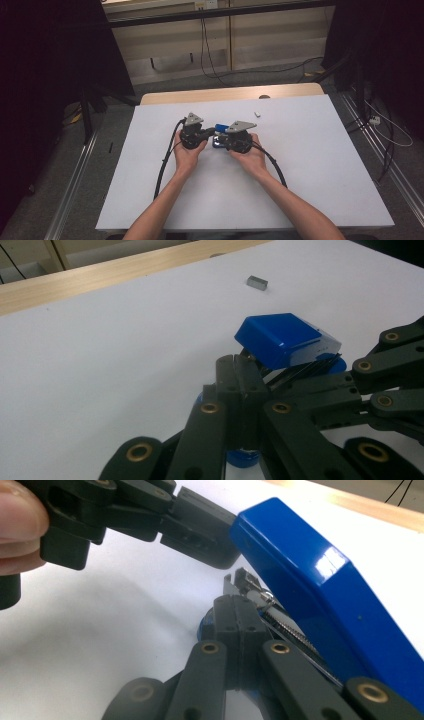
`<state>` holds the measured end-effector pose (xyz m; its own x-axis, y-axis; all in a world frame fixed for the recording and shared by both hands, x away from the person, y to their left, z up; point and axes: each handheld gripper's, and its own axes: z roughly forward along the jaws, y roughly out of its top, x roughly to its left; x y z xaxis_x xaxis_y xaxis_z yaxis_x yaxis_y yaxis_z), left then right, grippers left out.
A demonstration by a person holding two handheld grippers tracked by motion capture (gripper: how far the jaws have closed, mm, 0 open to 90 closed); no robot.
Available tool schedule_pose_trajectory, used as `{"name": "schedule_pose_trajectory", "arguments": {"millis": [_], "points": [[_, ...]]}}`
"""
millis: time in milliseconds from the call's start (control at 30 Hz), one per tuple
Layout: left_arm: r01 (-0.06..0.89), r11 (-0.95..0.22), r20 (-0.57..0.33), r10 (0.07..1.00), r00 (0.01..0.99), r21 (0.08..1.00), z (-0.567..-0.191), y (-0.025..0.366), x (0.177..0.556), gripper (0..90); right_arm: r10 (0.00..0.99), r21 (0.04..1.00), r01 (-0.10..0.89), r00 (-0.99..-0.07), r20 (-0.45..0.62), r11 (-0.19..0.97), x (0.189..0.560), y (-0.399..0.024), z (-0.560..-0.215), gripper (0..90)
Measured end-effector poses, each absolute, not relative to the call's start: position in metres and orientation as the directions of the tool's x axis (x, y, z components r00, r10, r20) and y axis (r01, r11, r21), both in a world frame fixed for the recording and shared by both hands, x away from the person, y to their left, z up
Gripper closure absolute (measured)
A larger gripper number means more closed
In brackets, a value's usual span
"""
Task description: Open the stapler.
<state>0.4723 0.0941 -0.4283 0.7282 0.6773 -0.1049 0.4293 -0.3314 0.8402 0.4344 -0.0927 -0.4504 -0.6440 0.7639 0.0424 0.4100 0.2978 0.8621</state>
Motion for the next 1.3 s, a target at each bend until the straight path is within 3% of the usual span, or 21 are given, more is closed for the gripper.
{"name": "schedule_pose_trajectory", "arguments": {"millis": [633,733,1300], "points": [[0.458,-0.297,-0.152,0.679,0.718,0.838,-0.4323,0.0957,0.4744,90.0,0.805,0.9,0.336,-0.593,-0.026,0.277,0.4335,-0.0879,-0.4471,90.0],[0.435,-0.333,-0.106,0.68,0.726,0.837,-0.4314,0.0948,0.4737,90.0,0.806,0.902,0.333,-0.591,-0.028,0.276,0.4337,-0.0894,-0.4461,90.0],[0.445,-0.346,-0.112,0.672,0.732,0.826,-0.4346,0.0907,0.4763,90.0,0.813,0.901,0.336,-0.581,-0.031,0.275,0.435,-0.0931,-0.4453,90.0]]}}
